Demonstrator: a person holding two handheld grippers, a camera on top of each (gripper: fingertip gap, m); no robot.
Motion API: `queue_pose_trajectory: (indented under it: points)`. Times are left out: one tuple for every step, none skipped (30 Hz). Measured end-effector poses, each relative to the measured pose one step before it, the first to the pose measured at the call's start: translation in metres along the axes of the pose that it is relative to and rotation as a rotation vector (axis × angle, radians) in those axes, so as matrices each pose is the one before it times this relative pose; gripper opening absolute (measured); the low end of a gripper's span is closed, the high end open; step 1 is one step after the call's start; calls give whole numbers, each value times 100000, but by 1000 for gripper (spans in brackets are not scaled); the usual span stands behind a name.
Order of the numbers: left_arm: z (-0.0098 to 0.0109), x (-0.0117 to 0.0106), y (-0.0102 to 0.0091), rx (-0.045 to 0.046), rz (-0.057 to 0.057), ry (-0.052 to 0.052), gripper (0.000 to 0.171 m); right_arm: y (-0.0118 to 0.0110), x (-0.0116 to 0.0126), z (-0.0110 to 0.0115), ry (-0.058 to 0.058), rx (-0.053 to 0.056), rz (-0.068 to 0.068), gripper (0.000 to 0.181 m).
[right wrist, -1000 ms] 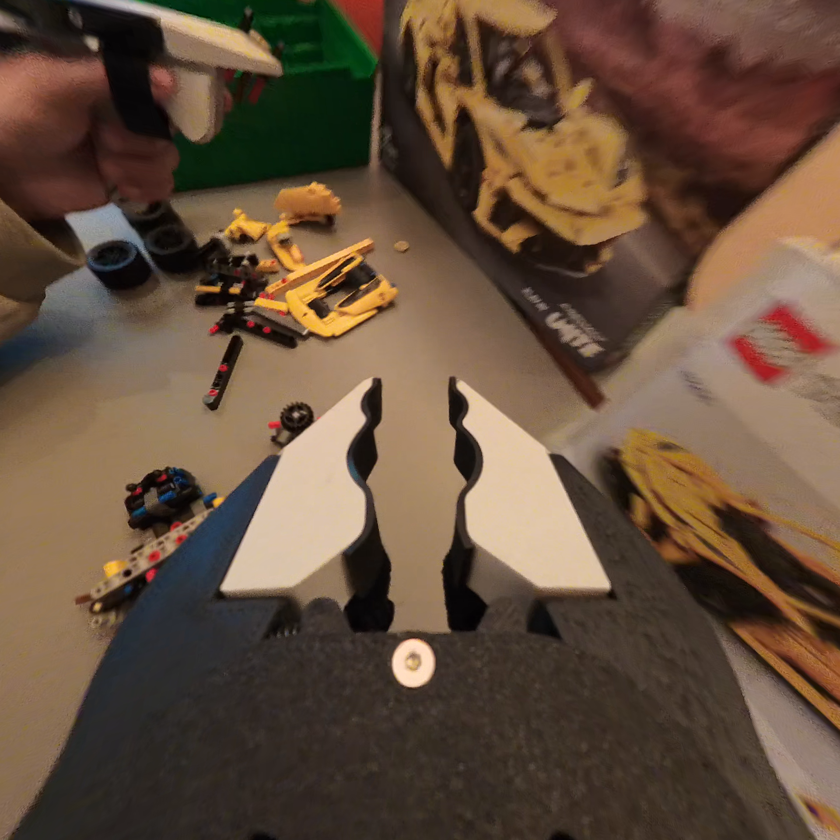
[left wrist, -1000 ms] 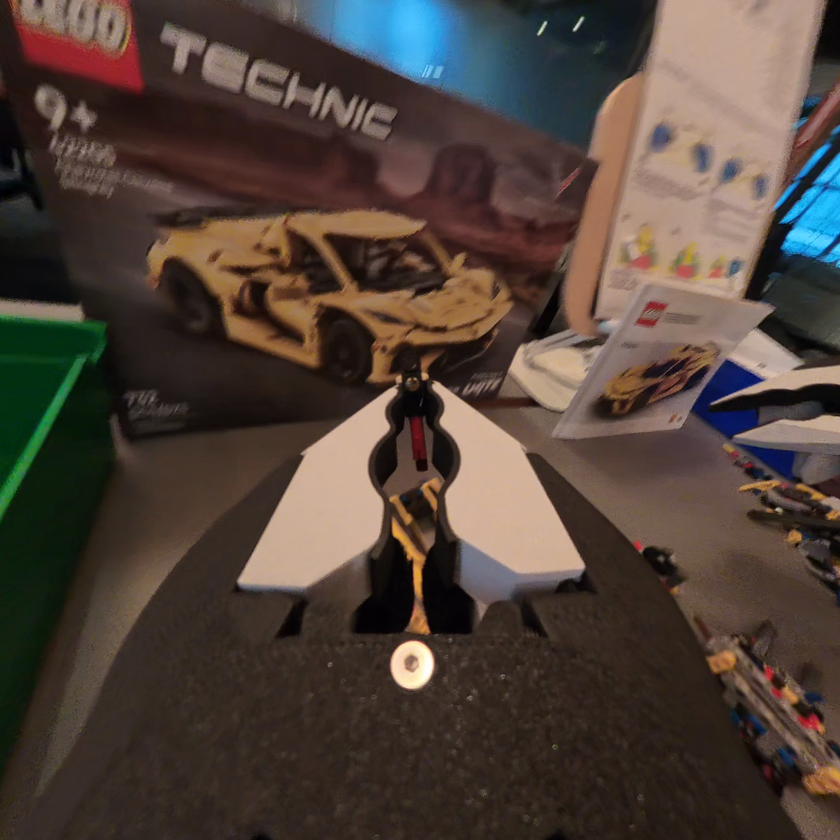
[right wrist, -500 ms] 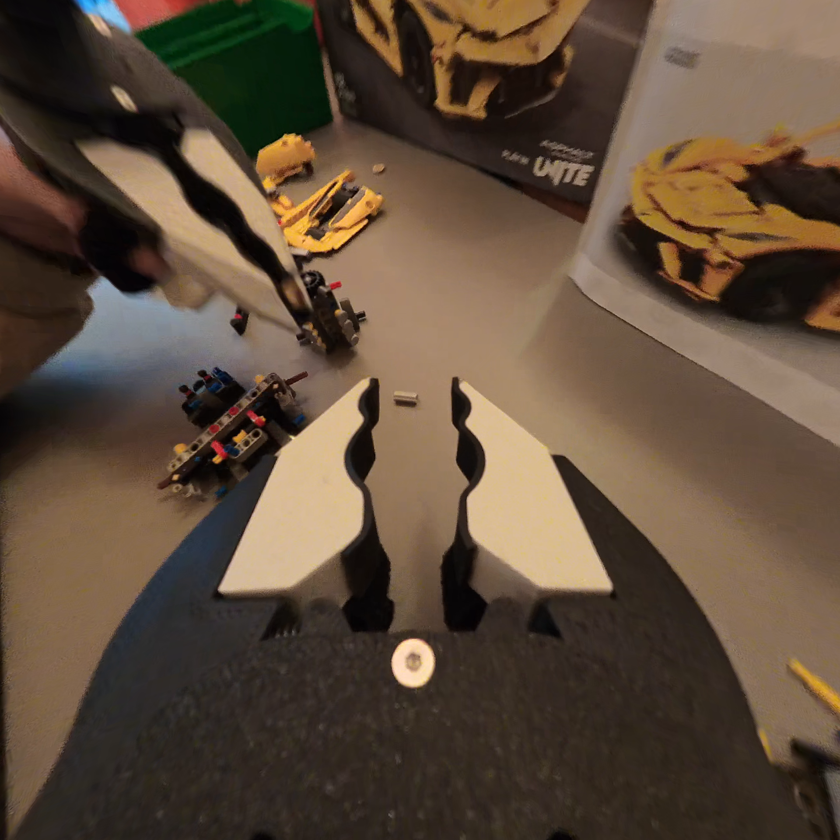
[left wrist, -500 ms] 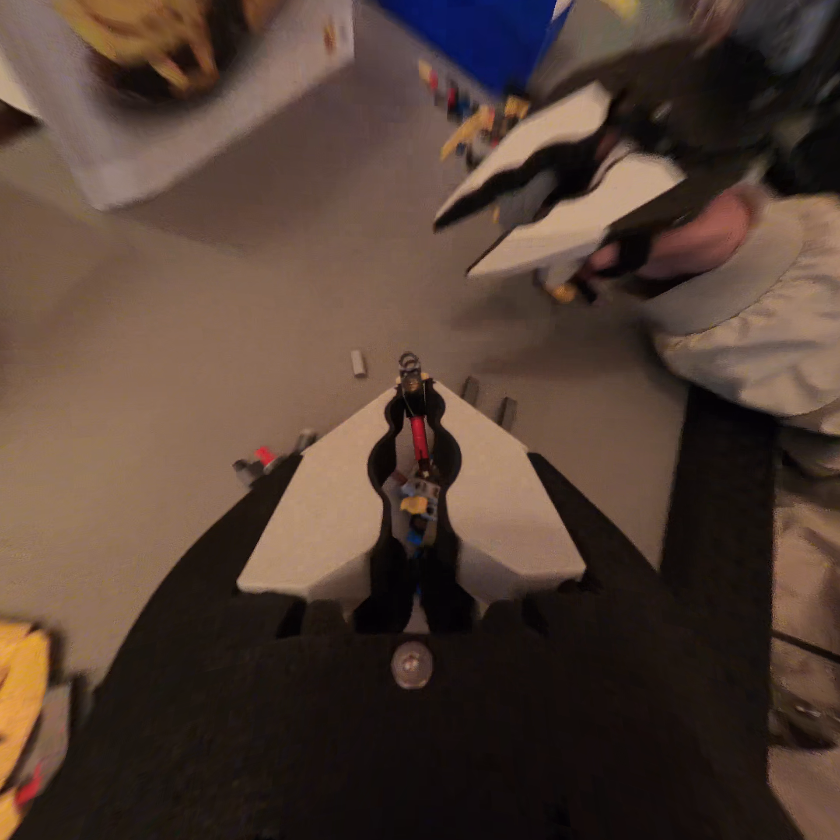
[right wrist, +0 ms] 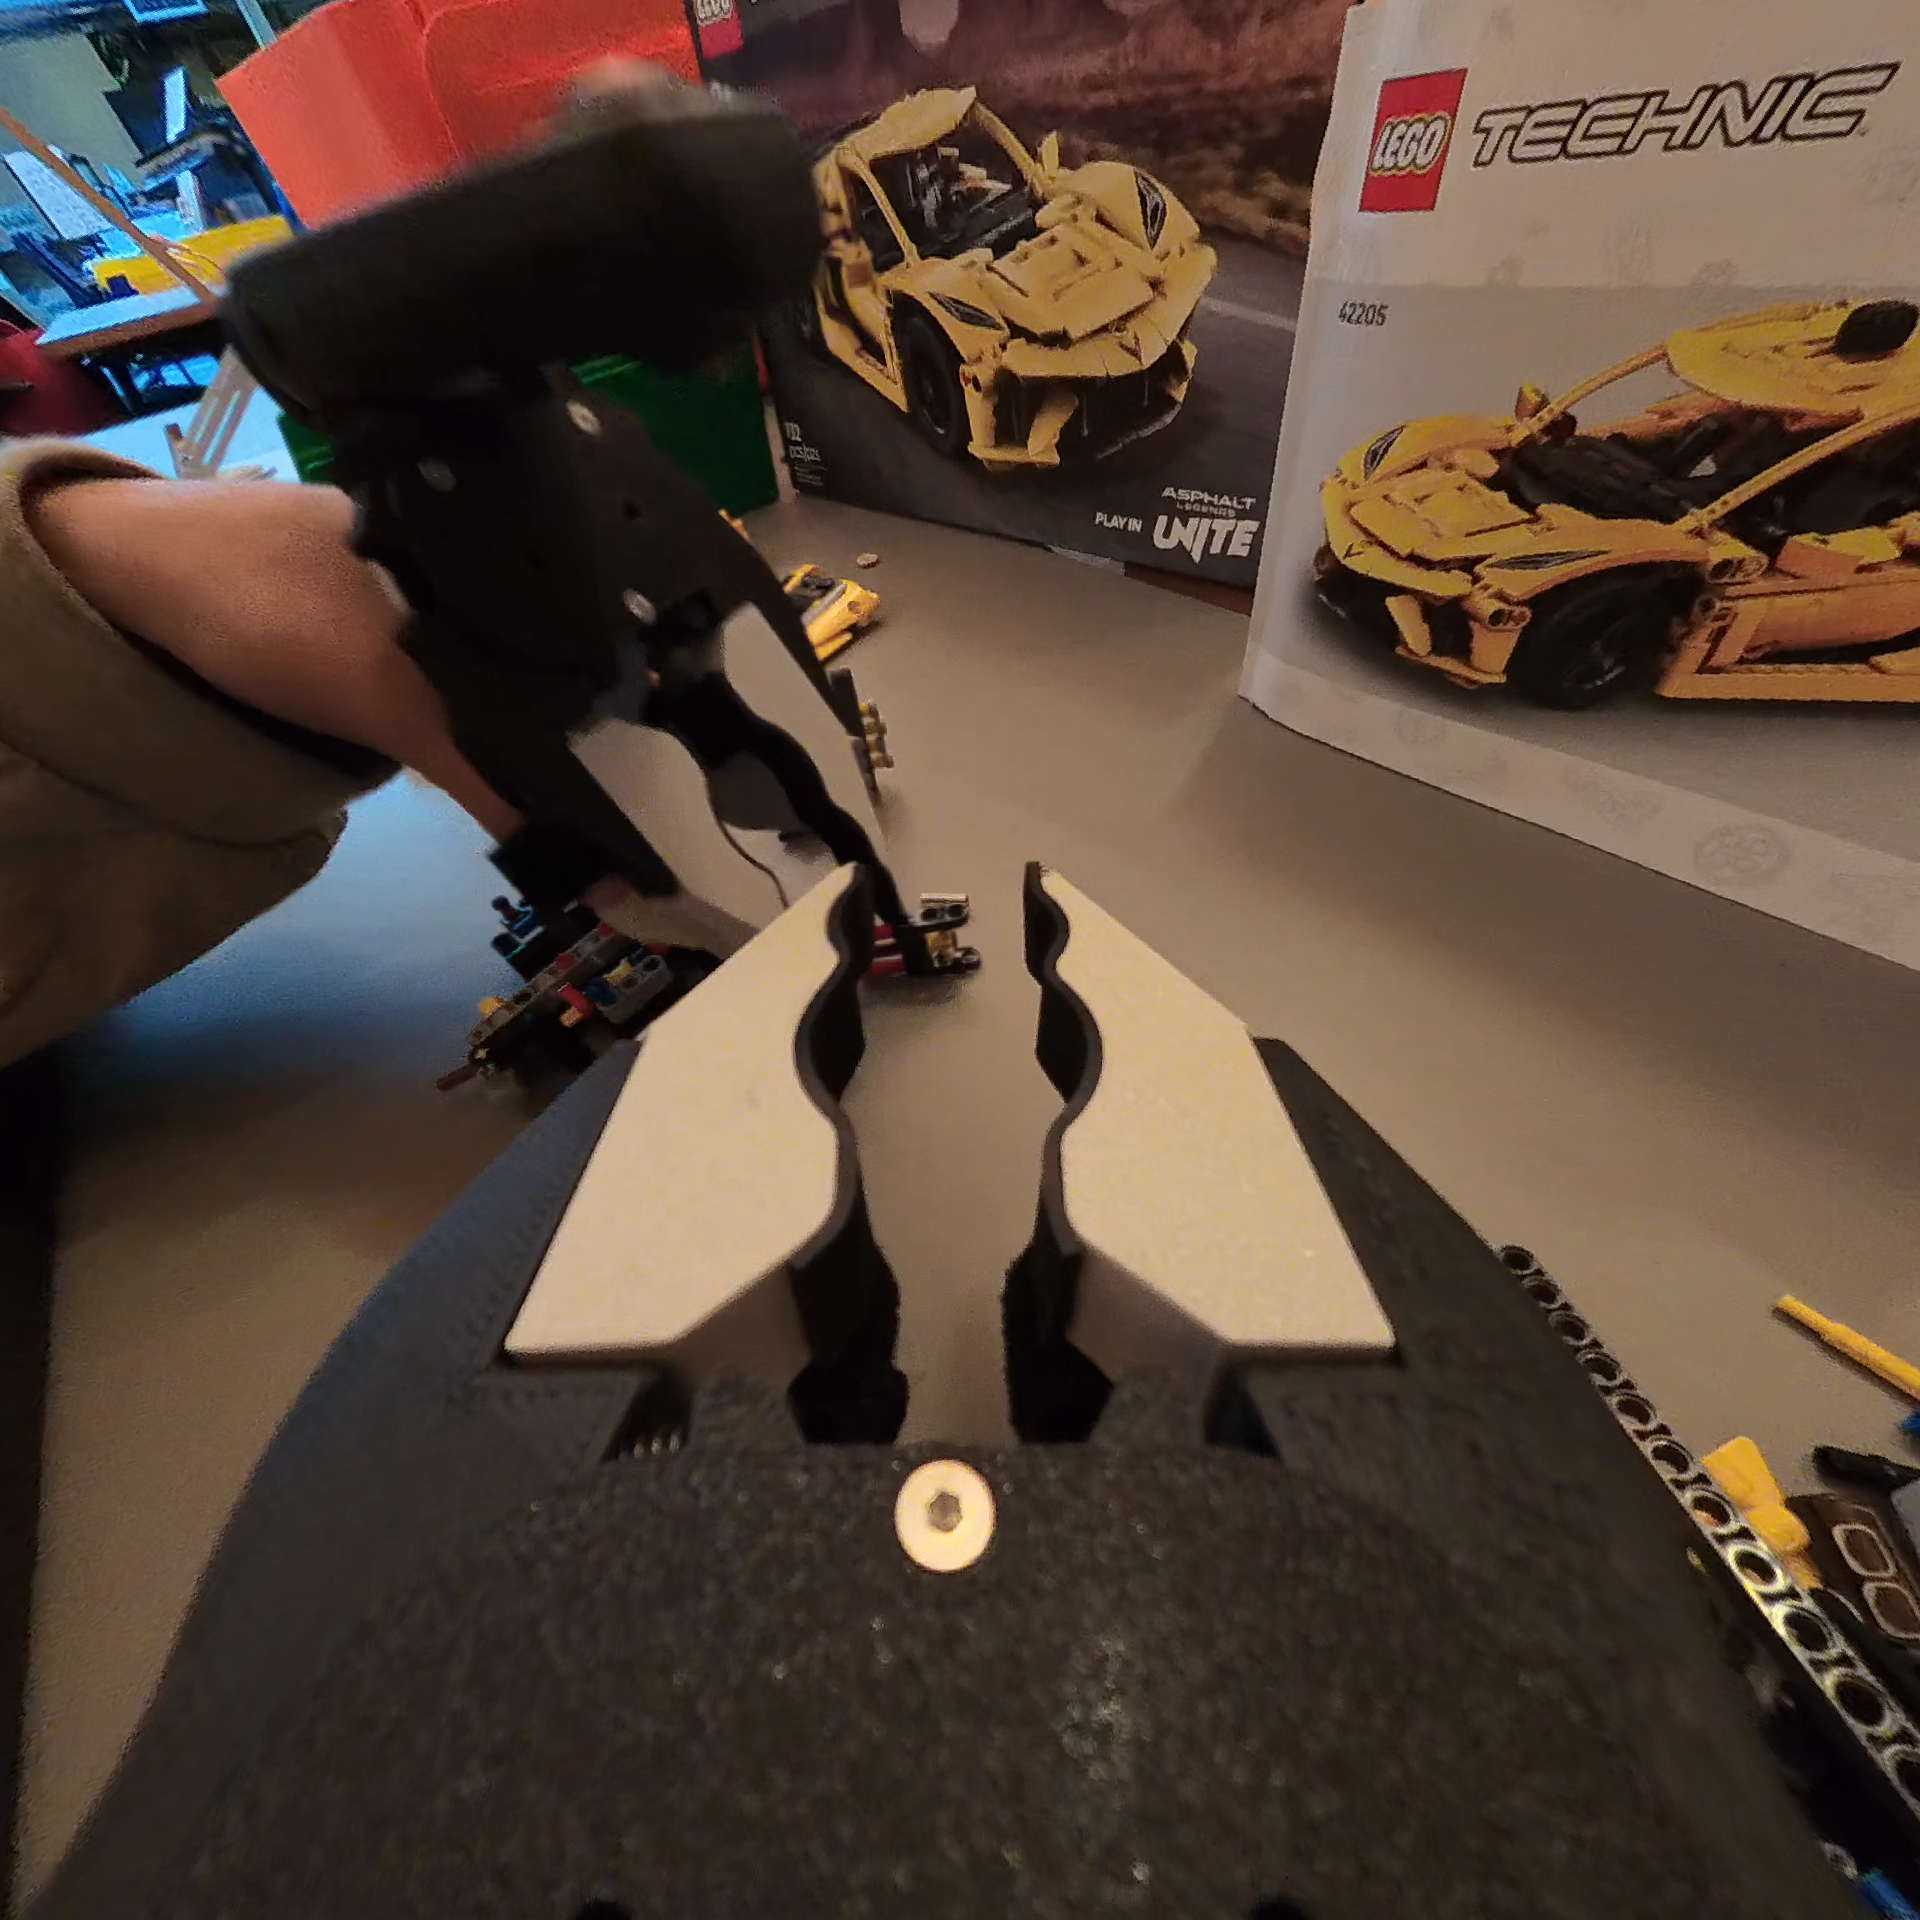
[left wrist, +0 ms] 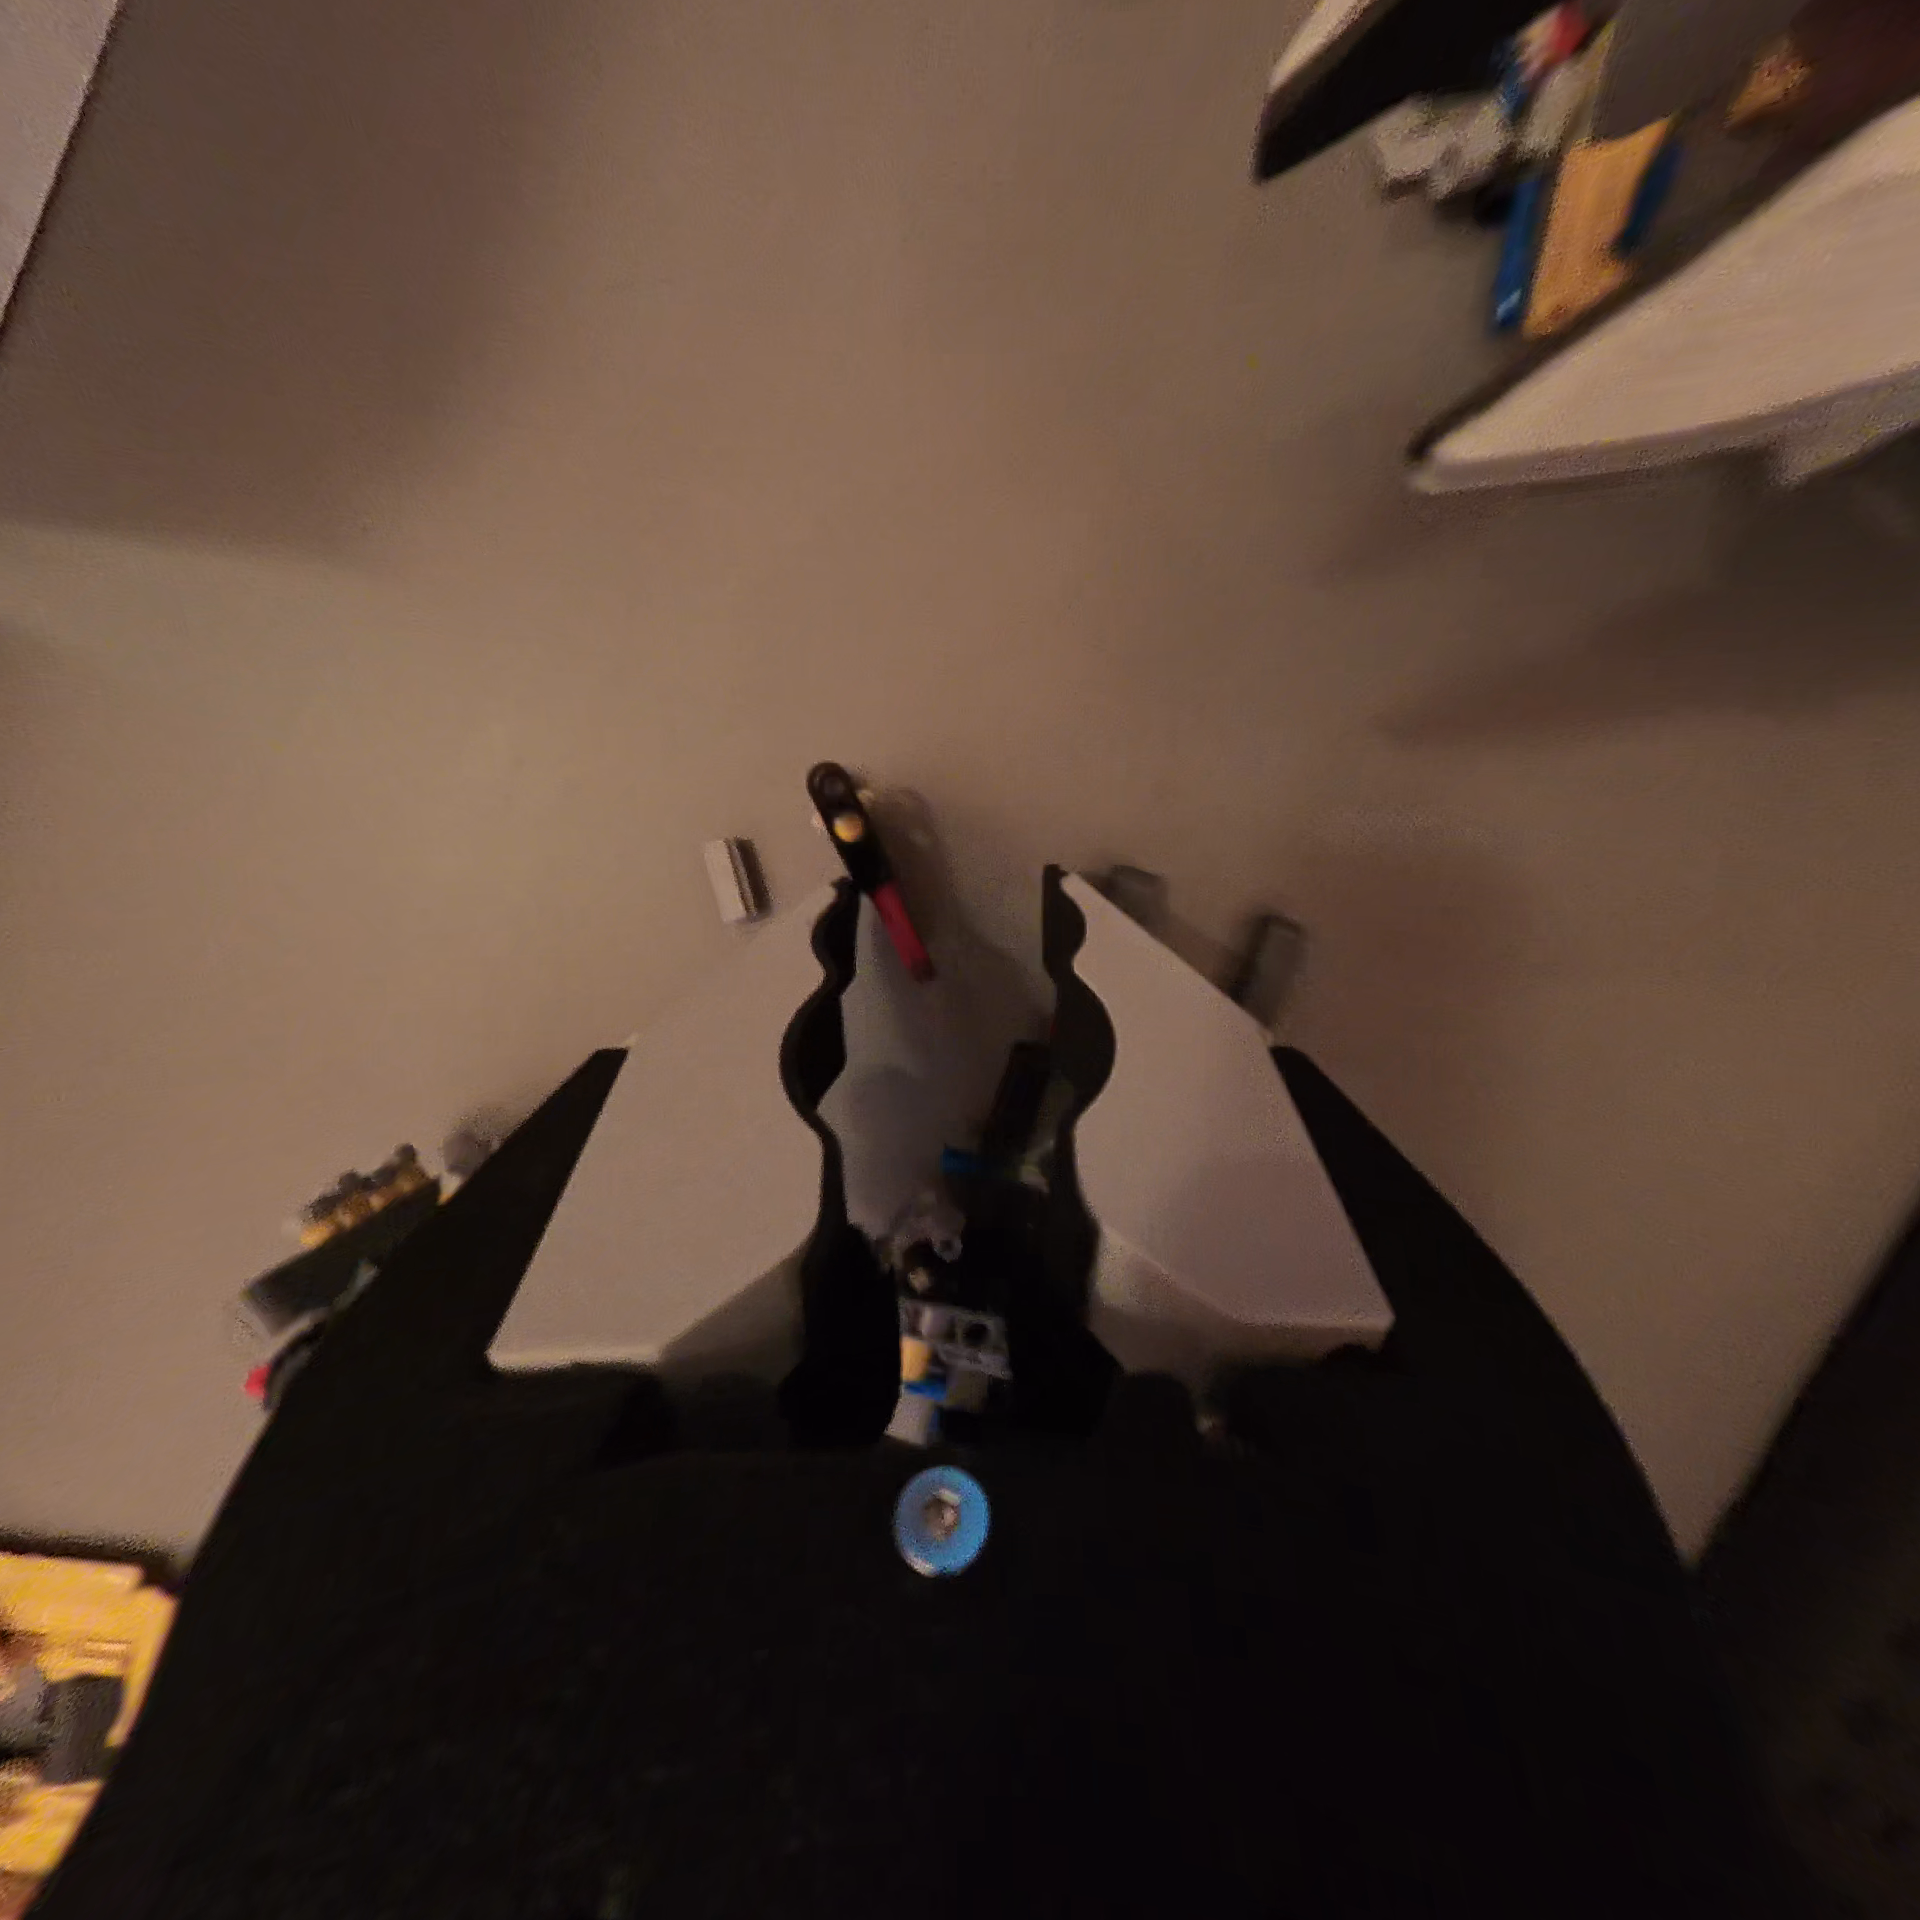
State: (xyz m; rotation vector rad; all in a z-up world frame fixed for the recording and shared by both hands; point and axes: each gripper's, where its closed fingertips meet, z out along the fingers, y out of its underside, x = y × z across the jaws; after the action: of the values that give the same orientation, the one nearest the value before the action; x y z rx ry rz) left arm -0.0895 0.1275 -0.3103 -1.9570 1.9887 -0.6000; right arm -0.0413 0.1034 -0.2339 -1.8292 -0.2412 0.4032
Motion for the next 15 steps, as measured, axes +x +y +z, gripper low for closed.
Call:
queue_pose_trajectory:
  points:
    - [-1365, 297, -340, 5380, -2535, 2574, 38, 158, 144, -71, 179, -645, 355, 27]
    - [-1805, 56, -351, 6047, -2103, 2067, 39, 222, 198, -34, 802, -834, -69, 27]
    - [-2149, -674, -191, 5680, -1856, -610, 39, 195, 206, 8, 1231, -624, -263, 27]
    - [-2347, -1769, 24, 4589, -1793, -4445, 39, 123, 45, 66, 315, -363, -372, 28]
    - [-2273, -2948, 318, 3058, -2123, -8182, 39, 65, -90, 94, -349, -444, -230, 28]
    - [-1859, -4010, 696, 1016, -2541, -10790, 39, -58, -106, 73, -18, -198, 91, 28]
    - [-1059, -4686, 1088, -1349, -3319, -11500, 39, -173, -183, 30, -304, 370, 284, 28]
    - [-74, -4600, 1325, -3250, -4879, -9585, 39, -176, -277, 18, -887, 532, 339, 28]
    - [746, -3652, 1114, -3701, -5740, -4733, 39, -107, -255, 30, -833, 359, 276, 28]
    - [1092, -2382, 680, -3129, -5077, 282, 39, -5, -172, 50, -556, -53, 116, 28]
    - [1058, -1537, 224, -1464, -4178, 2341, 39, 85, -73, 73, -148, -259, -213, 27]
    - [923, -1164, -155, 422, -4112, 2112, 39, 182, 23, 93, 175, -555, -493, 27]
    - [814, -937, -209, 356, -3708, 1355, 39, 275, 105, 111, 313, -942, -482, 27]
    - [789, -782, -38, -803, -2221, 265, 39, 298, 152, 117, 371, -963, -246, 27]
    - [812, -777, 186, -2085, -395, -1280, 39, 203, 107, 68, -30, -525, 6, 26]
